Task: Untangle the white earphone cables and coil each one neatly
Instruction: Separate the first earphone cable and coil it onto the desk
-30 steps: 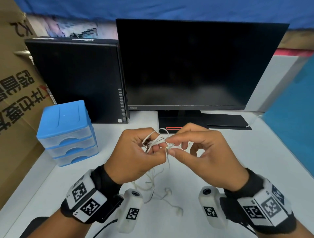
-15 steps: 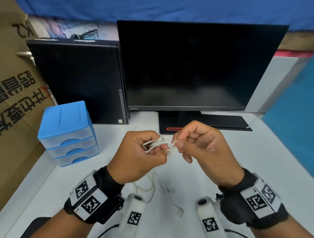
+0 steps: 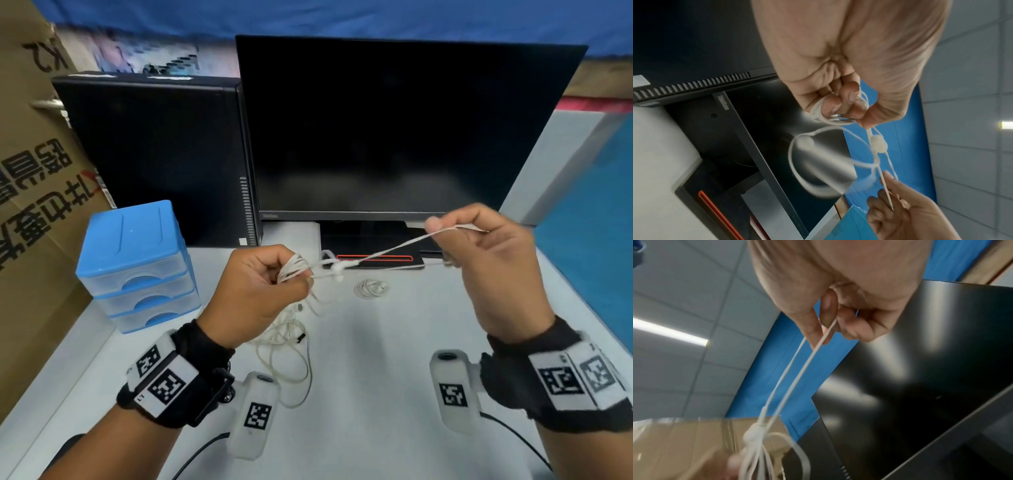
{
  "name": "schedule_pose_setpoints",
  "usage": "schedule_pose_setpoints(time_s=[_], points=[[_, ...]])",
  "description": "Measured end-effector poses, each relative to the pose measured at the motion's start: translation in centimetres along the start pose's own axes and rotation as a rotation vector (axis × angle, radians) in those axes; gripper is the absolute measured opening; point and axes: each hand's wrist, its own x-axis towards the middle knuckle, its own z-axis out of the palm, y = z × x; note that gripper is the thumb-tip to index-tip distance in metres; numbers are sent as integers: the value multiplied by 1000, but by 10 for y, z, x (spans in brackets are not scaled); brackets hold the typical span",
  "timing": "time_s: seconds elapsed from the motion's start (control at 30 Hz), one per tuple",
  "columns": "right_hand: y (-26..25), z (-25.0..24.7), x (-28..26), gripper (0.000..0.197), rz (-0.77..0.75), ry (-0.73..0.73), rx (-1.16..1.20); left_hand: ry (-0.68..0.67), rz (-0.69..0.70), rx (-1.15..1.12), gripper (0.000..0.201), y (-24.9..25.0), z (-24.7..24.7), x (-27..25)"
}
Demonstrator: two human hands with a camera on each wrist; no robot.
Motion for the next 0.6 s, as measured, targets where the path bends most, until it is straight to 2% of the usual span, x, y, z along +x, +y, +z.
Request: schedule_pose_setpoints(time_s=[0.07,0.17,0.23,0.4,0.47,0.6], points=[[-1,-2,2,18,47,5,113,-35,-23,-17,6,-2,5,-1],[-9,-5,2,23,179,-110,400,-31,-65,-13,13,-7,9,-3],[-11,-8,1,24,189,-199,407,-36,-73,-15,7,-8,10,-4],[-10,-2,-11,6,-32,-361,-79,-63,-74,-31,9,-5,13,-5],[-8,-1,-14,12,-25,-456,-237,-74,-64,-22,9,-3,13,-5],[-9,3,-18,11,19,-590,-435,-74,-61,-18,11,-4,11,-5]])
